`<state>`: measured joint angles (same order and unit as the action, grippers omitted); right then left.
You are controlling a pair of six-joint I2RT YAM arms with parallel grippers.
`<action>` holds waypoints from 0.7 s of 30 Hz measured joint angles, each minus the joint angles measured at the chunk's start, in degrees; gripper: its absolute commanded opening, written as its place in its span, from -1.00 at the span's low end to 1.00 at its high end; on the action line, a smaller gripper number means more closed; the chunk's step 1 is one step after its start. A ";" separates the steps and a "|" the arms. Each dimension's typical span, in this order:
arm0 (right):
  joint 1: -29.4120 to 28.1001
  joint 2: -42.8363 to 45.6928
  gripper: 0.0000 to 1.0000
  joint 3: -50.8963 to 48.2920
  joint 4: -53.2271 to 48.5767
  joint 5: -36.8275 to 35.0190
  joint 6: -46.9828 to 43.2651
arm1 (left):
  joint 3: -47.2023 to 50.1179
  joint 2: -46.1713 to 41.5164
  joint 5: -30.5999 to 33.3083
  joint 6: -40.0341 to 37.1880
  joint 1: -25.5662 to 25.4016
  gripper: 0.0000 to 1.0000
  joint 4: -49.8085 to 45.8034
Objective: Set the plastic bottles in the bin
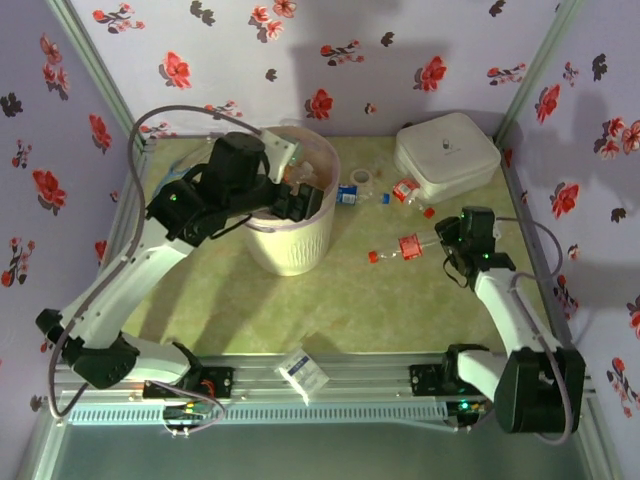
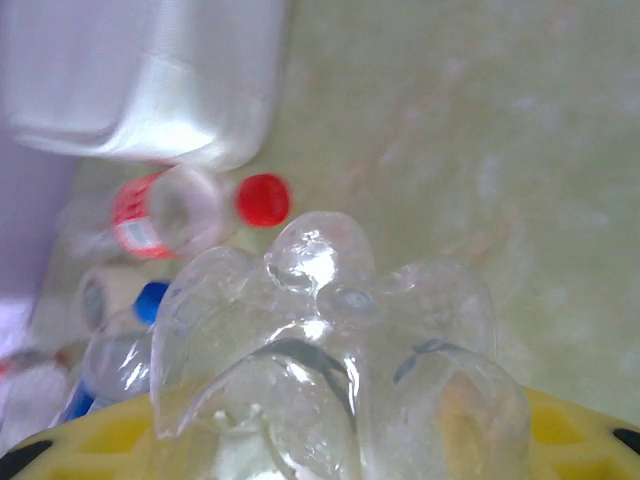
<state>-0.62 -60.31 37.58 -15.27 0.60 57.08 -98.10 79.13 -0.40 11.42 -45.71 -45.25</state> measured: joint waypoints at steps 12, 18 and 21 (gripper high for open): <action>-0.02 4.81 -0.28 3.58 7.50 23.23 -8.85 | -8.28 11.56 -4.15 -1.68 -7.50 0.99 -0.46; -2.27 4.81 -0.26 4.37 15.61 30.84 -7.34 | -10.75 16.41 -6.23 -1.70 -9.29 1.00 -1.01; -5.22 4.83 -0.25 5.88 17.92 33.16 -7.69 | -12.22 18.45 -6.73 -1.68 -9.46 0.99 -1.95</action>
<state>-5.85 -55.48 43.46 2.66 33.76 49.39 -110.32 97.58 -7.14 9.74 -55.18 -47.20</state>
